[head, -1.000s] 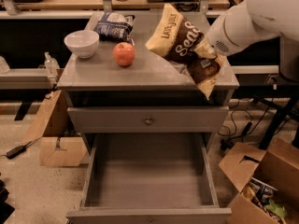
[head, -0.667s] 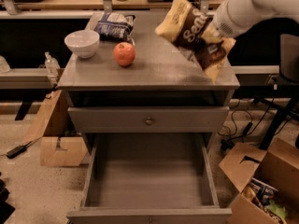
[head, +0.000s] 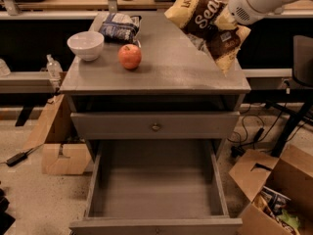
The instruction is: Pick brown chip bag from middle drawer and place on counter
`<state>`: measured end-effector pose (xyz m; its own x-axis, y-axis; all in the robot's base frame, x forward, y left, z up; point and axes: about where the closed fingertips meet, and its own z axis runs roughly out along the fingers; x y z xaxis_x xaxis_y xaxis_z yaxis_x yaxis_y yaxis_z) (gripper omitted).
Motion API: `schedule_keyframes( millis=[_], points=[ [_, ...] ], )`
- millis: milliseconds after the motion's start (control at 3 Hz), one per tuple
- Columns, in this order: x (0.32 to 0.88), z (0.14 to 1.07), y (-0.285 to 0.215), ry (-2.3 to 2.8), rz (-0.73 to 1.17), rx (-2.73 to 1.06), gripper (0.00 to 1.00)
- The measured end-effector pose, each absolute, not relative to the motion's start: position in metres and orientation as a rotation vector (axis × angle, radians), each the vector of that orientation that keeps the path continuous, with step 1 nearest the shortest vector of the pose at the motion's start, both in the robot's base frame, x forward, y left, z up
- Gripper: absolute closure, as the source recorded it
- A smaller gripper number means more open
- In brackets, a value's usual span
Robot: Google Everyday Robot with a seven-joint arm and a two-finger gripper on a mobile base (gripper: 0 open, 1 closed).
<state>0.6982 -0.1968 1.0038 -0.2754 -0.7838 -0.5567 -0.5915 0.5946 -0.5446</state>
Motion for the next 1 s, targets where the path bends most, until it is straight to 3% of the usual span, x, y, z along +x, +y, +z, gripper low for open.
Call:
schedule_keyframes(
  millis=[667, 1000],
  points=[
    [0.6985, 1.0027, -0.1935, 1.983, -0.287, -1.099, 0.12],
    [0.6986, 1.0023, -0.1923, 1.983, -0.286, -1.101, 0.0]
  ],
)
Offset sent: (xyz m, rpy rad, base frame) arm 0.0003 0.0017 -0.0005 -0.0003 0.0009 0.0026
